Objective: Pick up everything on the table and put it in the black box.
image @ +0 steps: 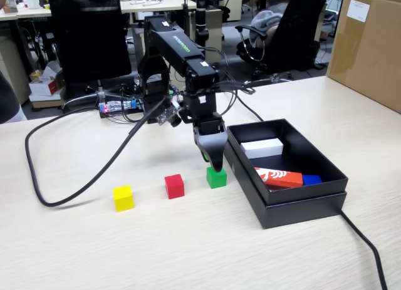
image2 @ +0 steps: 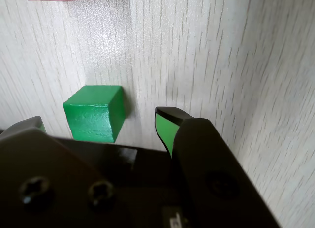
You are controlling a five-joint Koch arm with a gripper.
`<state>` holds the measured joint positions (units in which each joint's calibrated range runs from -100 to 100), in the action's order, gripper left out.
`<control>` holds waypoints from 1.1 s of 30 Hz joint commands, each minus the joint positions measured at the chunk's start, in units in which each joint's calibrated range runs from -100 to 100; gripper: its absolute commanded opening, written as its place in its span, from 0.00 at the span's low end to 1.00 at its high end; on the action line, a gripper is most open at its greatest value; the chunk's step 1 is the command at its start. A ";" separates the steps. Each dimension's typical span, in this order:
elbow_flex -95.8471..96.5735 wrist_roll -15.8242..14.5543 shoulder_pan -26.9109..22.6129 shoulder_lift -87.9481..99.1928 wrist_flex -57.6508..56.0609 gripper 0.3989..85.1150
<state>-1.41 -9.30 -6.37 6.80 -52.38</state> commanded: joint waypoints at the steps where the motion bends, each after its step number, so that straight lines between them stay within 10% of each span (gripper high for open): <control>1: -5.11 -0.10 -0.05 -0.31 -0.19 0.52; 14: -10.92 0.00 -0.39 -8.57 -0.19 0.52; 22: -11.73 0.39 -0.68 -11.10 -0.19 0.28; 26: -14.18 0.39 -0.49 -11.79 -0.19 0.01; 33: -11.91 0.39 0.29 3.82 -5.11 0.01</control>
<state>-11.55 -9.01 -6.23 -0.45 -53.85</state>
